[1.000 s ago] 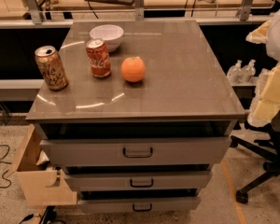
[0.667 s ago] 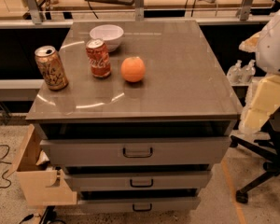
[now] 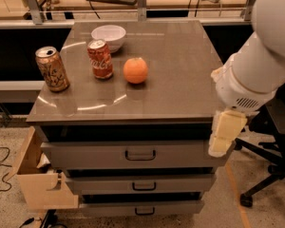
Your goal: Open top drawer
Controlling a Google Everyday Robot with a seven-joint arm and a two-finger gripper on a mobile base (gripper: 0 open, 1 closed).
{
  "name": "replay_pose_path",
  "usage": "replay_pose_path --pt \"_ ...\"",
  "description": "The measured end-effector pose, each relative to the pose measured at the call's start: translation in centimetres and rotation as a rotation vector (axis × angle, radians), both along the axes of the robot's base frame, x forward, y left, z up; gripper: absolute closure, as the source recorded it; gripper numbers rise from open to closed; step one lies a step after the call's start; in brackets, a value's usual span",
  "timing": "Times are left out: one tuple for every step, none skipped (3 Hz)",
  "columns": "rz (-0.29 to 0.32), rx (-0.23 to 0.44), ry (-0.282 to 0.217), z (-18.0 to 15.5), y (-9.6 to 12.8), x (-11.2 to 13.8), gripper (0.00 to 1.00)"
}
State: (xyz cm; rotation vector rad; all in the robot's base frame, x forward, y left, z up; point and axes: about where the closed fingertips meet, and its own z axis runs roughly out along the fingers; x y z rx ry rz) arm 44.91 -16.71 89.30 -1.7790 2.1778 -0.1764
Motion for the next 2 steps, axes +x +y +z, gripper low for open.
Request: replay_pose_path --pt "0.034 -0.01 0.022 -3.3 1.9 -0.5 0.0" --pt "0.042 -0.029 0.048 -5.0 1.9 -2.7 0.0"
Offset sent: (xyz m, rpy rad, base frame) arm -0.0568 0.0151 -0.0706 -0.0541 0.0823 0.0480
